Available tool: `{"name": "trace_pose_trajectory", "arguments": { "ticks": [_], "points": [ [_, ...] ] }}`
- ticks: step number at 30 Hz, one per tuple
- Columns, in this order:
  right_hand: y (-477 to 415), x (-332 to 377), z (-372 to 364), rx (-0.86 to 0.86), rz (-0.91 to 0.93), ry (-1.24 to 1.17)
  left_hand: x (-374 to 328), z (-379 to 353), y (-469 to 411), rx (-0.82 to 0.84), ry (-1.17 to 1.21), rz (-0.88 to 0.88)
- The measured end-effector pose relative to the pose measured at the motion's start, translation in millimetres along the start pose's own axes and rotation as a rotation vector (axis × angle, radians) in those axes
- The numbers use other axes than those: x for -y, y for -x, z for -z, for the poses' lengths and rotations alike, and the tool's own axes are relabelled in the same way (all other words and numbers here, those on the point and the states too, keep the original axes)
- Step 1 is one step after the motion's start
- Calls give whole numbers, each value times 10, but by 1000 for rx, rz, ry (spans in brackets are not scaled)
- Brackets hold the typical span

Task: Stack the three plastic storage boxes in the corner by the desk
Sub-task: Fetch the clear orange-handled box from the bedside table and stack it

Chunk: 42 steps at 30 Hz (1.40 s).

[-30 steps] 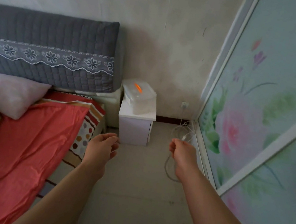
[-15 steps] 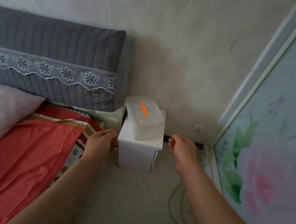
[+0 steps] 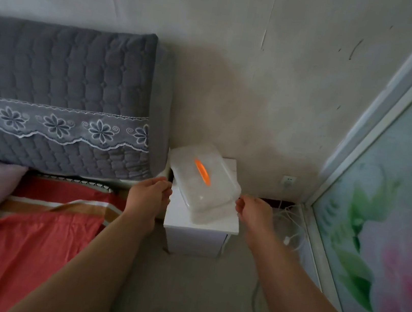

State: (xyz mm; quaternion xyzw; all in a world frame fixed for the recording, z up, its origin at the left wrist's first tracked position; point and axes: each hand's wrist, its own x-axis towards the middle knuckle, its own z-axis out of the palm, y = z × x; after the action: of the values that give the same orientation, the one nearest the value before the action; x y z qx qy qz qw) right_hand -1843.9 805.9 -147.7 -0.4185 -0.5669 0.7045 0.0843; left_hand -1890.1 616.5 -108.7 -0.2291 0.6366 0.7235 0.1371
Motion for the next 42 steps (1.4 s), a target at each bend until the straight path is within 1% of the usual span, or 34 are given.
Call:
{"name": "trace_pose_trajectory", "arguments": {
  "ticks": [5, 9, 12, 16, 19, 22, 25, 31, 34, 37, 42],
  "points": [
    [-444, 17, -442, -57, -66, -23, -288, -177, -803, 60, -135, -15],
    [-667, -48, -564, -67, -102, 48, -282, -313, -1284, 84, -230, 18],
    [-934, -110, -644, -113, -139, 50, -240, -496, -1673, 112, -311, 18],
    [-1259, -184, -737, -168, -178, 85, -204, -697, -2044, 133, -477, -42],
    [-1562, -283, -831, -208, -186, 201, -168, -880, -2295, 131, -599, -95],
    [-1805, -404, -895, -201, -191, 244, -117, -1055, -2550, 143, -739, -151],
    [-2009, -560, -941, -216, -238, 255, -55, -1207, -2795, 166, -863, -182],
    [-2342, -869, -1135, -277, -351, 206, 81, -1406, -3418, 209, -1125, -200],
    [-2404, -949, -1229, -331, -387, 132, 112, -1514, -3676, 222, -1169, -186],
    [-2515, -1077, -1358, -395, -417, 59, 168, -1641, -4031, 245, -1241, -216],
    [-2642, -1234, -1547, -484, -447, 48, 331, -1698, -4554, 263, -1352, -262]
  ]
}}
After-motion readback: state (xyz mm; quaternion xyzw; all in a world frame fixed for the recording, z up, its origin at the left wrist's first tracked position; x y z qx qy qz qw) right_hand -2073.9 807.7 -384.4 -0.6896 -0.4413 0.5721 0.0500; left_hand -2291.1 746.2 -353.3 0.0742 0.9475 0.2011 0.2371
